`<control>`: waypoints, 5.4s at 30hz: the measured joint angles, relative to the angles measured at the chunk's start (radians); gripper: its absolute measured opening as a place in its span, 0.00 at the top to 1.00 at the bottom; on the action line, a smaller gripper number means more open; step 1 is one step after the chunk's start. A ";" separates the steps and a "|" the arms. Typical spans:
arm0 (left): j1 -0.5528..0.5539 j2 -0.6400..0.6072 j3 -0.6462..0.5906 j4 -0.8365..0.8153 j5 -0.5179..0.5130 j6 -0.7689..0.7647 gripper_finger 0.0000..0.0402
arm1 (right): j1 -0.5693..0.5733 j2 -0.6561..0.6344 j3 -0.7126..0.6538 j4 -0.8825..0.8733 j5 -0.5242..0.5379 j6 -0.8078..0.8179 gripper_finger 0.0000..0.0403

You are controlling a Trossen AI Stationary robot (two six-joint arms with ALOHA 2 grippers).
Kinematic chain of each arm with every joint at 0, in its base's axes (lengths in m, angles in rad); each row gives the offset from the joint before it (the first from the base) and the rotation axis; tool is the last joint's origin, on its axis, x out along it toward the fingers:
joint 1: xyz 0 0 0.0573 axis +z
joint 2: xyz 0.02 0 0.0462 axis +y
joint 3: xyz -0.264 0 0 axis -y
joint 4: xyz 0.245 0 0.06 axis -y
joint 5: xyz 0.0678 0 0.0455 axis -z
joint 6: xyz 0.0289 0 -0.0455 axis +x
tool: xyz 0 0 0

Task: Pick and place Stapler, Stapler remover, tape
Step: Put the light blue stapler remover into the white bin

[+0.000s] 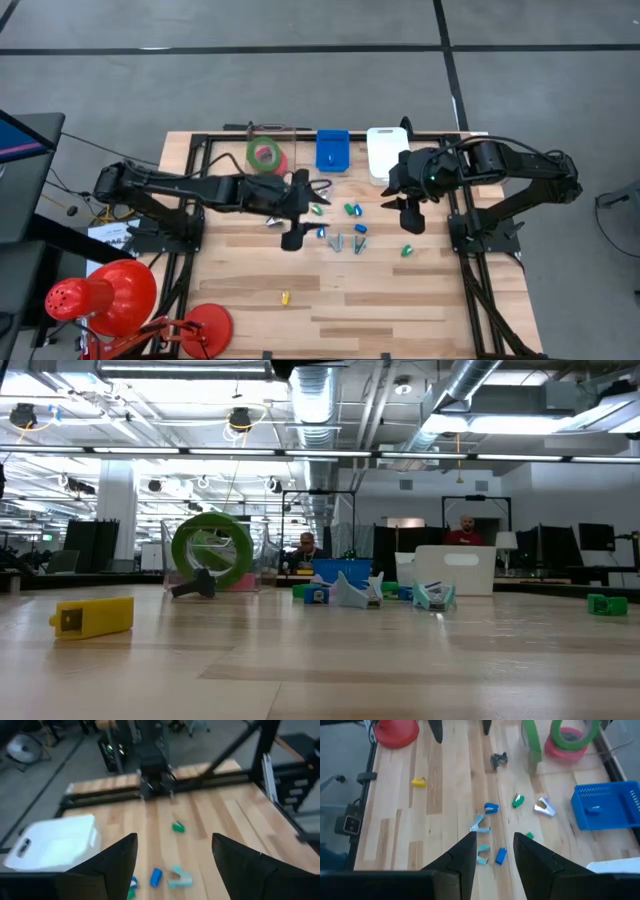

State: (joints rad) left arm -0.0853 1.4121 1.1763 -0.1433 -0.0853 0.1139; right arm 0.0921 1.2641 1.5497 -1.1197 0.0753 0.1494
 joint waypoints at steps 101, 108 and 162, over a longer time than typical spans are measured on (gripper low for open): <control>-0.089 -0.252 -0.047 -0.291 -0.109 -0.097 0.39 | 0.025 0.258 -0.573 0.546 -0.050 -0.918 0.43; -0.089 -0.252 -0.047 -0.297 -0.109 -0.097 0.39 | 0.026 0.346 -0.528 0.496 -0.052 -0.918 0.50; -0.089 -0.252 -0.047 -0.305 -0.157 -0.097 0.39 | 0.025 0.425 -0.568 0.513 -0.124 -0.937 0.70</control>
State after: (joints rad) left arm -0.1745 1.1599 1.1294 -0.4487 -0.2426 0.0174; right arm 0.1173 1.6894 0.9813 -0.6070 -0.0483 -0.7879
